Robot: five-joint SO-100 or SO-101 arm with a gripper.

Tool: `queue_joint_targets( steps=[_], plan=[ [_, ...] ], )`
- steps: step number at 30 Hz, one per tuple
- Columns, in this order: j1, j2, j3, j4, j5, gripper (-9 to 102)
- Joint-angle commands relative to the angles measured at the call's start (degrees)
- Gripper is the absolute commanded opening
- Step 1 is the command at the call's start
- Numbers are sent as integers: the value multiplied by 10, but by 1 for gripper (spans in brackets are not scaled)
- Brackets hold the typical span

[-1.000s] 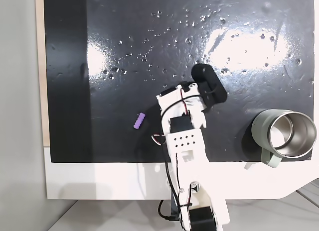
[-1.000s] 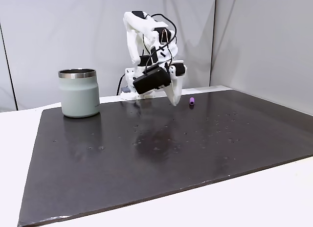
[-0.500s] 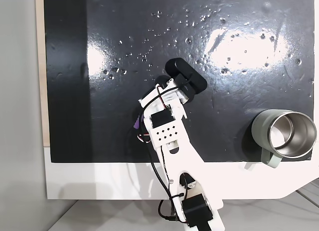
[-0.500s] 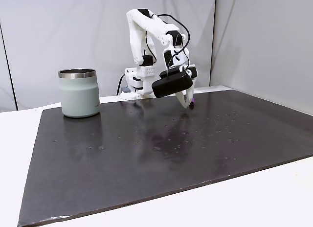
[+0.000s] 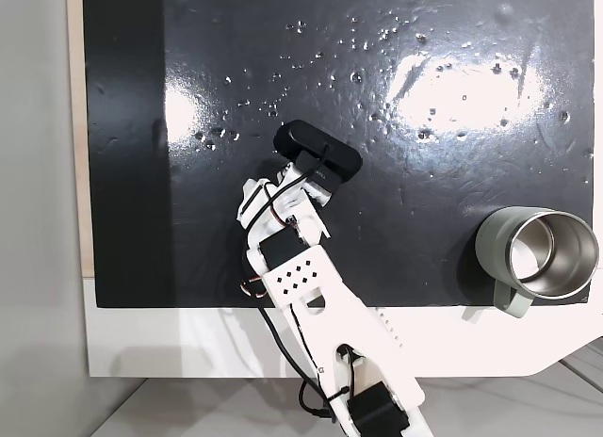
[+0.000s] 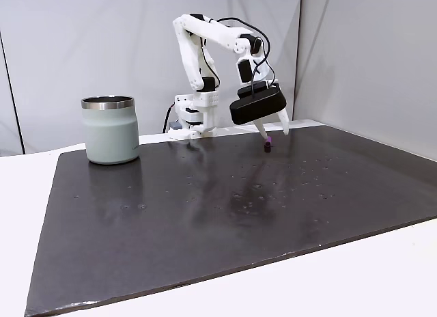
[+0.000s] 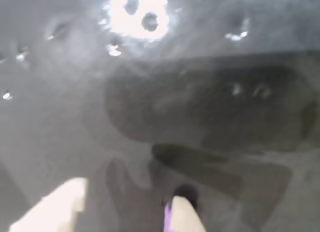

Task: Grasp a pengrip and put it in the cup.

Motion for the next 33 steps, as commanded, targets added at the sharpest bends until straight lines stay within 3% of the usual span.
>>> queue_joint_targets(
  steps=[1, 11, 33],
  plan=[
    [-8, 20, -1, 8, -11, 30],
    [-42, -39, -1, 26, -37, 33],
    [-114, -120, -20, 59, -47, 26]
  ],
)
